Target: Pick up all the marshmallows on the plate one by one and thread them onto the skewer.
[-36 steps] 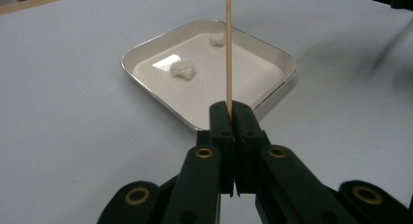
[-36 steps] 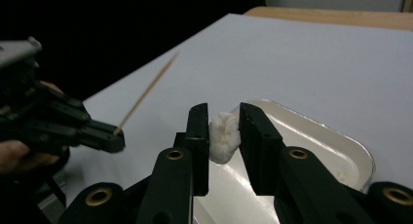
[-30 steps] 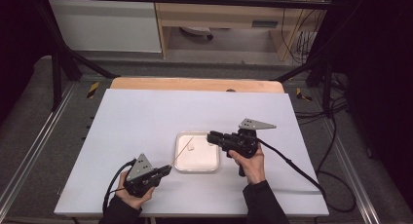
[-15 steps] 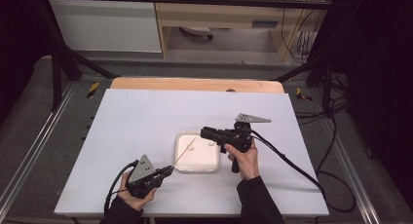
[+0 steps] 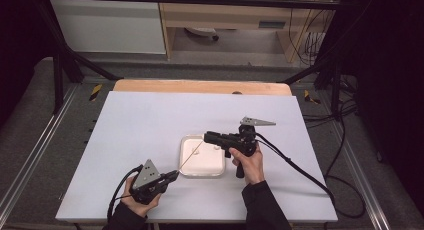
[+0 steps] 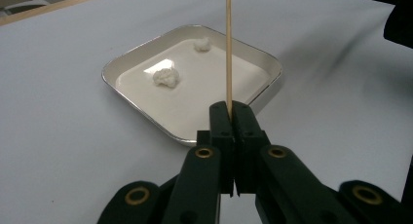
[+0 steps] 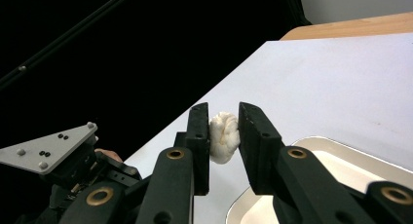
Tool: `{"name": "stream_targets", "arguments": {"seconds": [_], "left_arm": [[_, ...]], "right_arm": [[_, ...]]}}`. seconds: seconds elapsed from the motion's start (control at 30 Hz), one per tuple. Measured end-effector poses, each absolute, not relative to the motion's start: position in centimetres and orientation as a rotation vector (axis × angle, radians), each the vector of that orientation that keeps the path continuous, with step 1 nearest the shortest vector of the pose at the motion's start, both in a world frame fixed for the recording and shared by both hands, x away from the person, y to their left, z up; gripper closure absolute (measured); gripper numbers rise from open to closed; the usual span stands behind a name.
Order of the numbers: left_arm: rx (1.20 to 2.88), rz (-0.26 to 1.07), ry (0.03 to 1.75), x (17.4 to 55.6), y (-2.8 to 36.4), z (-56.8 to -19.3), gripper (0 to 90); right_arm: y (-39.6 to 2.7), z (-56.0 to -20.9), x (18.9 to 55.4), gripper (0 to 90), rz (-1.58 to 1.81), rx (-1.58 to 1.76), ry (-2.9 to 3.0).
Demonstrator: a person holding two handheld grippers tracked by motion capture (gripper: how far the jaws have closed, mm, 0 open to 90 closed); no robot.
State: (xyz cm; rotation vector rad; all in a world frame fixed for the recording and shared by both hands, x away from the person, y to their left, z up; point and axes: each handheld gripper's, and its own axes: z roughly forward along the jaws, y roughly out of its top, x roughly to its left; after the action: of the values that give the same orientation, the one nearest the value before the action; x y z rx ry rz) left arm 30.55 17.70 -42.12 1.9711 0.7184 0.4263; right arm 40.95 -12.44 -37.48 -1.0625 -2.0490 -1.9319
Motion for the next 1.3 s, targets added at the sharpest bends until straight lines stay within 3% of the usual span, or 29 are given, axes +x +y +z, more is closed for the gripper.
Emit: {"name": "stream_targets", "arguments": {"seconds": [1.3], "left_arm": [[1.952, 0.448, 0.7, 30.3, 17.3, -42.7, 89.0]], "right_arm": [[-11.3, -38.7, 40.2, 80.6, -1.936, -0.997, -1.977]]}}
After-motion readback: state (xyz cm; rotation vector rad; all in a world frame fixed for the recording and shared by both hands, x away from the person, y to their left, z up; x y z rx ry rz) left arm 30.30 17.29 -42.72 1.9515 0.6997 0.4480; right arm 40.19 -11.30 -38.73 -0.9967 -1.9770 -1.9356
